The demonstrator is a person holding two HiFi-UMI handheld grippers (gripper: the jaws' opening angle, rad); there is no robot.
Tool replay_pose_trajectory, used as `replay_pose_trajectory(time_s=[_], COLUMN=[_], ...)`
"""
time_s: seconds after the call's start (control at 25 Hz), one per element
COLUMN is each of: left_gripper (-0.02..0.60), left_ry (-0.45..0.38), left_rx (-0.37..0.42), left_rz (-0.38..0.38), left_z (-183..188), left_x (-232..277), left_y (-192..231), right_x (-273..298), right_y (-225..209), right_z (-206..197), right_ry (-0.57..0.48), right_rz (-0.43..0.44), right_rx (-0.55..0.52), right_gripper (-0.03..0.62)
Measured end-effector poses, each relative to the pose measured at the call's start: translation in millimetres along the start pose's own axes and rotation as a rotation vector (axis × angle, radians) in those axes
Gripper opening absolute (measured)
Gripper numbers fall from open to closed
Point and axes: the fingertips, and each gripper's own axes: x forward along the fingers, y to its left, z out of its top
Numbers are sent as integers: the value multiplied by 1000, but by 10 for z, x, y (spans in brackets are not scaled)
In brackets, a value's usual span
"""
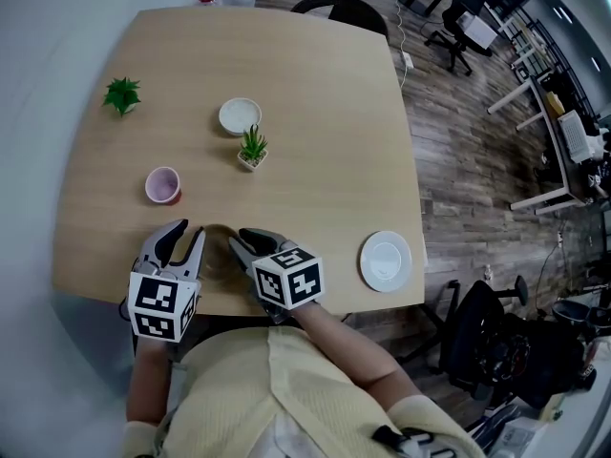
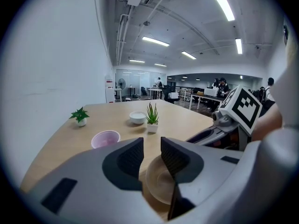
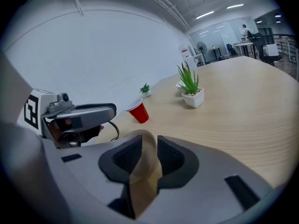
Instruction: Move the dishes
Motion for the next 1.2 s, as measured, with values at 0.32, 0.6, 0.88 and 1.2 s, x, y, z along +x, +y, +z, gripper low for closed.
replay_pose_trajectory(time_s=[0.32, 0.6, 0.88, 1.2], left_gripper=[120, 120, 120, 120], left_ry=[-10, -7, -16, -19], left_rx=[16, 37, 51, 73], left_rz=[-25, -52, -84, -111], left_z=[77, 134, 226, 276], left_x=[39, 74, 108, 164], left_y=[-55, -139, -222, -304], right_x=[-307, -877, -1528, -2359], right_y=[-3, -145, -456, -1155], right_z=[209, 479, 628, 377], right_ry=[-88, -230, -351, -420], right_rz=[-12, -73, -185, -412], right_rx=[-27, -42, -13, 91], right_gripper=[120, 119, 119, 118])
